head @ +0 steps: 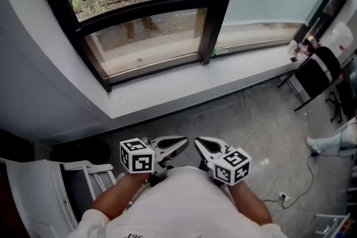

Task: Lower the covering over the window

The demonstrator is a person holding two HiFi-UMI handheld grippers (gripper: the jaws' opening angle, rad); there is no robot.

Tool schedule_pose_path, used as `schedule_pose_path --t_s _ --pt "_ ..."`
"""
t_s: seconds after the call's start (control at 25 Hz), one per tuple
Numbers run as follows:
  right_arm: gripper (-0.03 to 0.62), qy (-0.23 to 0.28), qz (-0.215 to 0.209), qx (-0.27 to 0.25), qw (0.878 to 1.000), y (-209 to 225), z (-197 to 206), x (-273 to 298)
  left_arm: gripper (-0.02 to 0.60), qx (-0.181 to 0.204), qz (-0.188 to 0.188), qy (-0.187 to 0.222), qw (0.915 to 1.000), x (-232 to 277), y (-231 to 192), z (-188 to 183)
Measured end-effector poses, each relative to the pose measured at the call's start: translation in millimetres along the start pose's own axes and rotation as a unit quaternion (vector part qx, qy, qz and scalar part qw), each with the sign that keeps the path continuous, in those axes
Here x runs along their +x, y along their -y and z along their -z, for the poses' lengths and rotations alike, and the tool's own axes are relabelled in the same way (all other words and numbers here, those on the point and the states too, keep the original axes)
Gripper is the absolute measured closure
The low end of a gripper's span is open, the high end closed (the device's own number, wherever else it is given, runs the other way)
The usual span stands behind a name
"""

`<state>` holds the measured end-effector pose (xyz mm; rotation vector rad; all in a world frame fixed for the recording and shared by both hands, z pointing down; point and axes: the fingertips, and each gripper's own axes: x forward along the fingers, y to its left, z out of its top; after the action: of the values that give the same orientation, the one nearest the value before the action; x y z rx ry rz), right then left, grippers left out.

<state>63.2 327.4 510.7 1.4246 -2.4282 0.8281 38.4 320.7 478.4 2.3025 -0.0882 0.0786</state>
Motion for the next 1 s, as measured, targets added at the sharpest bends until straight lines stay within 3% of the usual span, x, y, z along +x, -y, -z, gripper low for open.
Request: schedule_pose_path --t_s 0.44,1.0 --pt "0.571 -0.005 -0.001 -0.001 1.0 -2 -1 6 0.561 -0.006 -0.01 0.012 0.9999 -9 -7 -5" --pt "0.569 0.017 -0.017 0.019 1.0 1 -29 25 0.56 0.018 -0.053 0.08 0.9953 -49 -23 -34"
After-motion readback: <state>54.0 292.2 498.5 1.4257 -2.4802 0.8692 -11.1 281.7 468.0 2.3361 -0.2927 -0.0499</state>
